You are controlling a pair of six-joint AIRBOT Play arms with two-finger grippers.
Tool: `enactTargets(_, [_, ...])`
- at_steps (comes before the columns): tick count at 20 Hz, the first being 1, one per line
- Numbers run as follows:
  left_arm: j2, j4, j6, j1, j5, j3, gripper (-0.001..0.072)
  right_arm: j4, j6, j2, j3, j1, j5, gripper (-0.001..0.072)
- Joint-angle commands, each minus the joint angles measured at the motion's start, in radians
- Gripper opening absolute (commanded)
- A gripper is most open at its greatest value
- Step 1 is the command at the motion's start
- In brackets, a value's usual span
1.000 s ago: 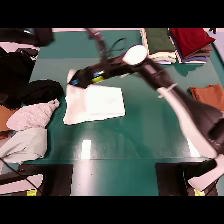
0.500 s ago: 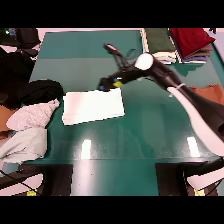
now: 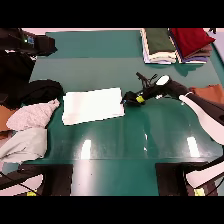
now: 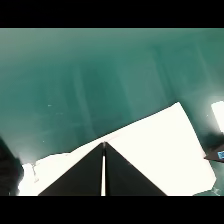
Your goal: Fold the shirts.
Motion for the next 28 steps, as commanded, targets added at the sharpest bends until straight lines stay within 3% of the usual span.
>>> enactTargets(1, [0.0, -0.018, 0.006, -0.005, 0.015, -0.008, 0.0024, 0.176, -0.06, -0.063, -0.022, 0.048, -0.094, 0.057])
enactTargets(2, [0.0, -0.019, 0.006, -0.005, 0.015, -0.008, 0.0025, 0.21, -0.078, -0.077, -0.013, 0.067, -0.121, 0.0566])
enactTargets(3, [0.0, -0.021, 0.006, -0.005, 0.015, -0.008, 0.0024, 0.206, -0.079, -0.094, 0.018, 0.085, -0.129, 0.0496])
enactTargets(4, [0.0, -0.023, 0.006, -0.005, 0.016, -0.008, 0.0025, 0.201, -0.079, -0.113, 0.058, 0.099, -0.124, 0.0476])
enactTargets(5, [0.0, -0.028, 0.006, -0.005, 0.016, -0.008, 0.0025, 0.2, -0.08, -0.13, 0.1, 0.11, -0.119, 0.0385])
enactTargets(7, [0.0, -0.05, 0.006, -0.005, 0.016, -0.008, 0.0024, 0.197, -0.142, -0.151, 0.172, 0.129, -0.119, 0.0018])
enactTargets(10, [0.0, -0.055, 0.006, -0.036, 0.016, -0.008, 0.0023, 0.108, -0.147, -0.109, 0.235, 0.113, -0.133, 0.0017])
enactTargets(12, [0.0, -0.054, 0.007, -0.096, 0.019, -0.008, 0.0023, -0.005, -0.091, -0.029, 0.241, 0.047, -0.129, 0.0017])
enactTargets(16, [0.0, -0.054, 0.008, -0.221, 0.051, -0.008, 0.0024, -0.305, 0.024, 0.165, 0.241, -0.19, -0.013, 0.0017])
enactTargets(19, [0.0, -0.054, 0.01, -0.269, 0.081, -0.008, 0.0024, -0.441, 0.039, 0.283, 0.241, -0.418, 0.103, 0.0017])
enactTargets(24, [0.0, -0.056, -0.001, -0.28, 0.081, -0.008, 0.0024, -0.451, 0.037, 0.351, 0.241, -0.788, 0.088, 0.0017])
enactTargets(28, [0.0, -0.056, -0.031, -0.28, 0.085, -0.008, 0.0024, -0.443, 0.035, 0.351, 0.241, -0.951, 0.027, 0.0017])
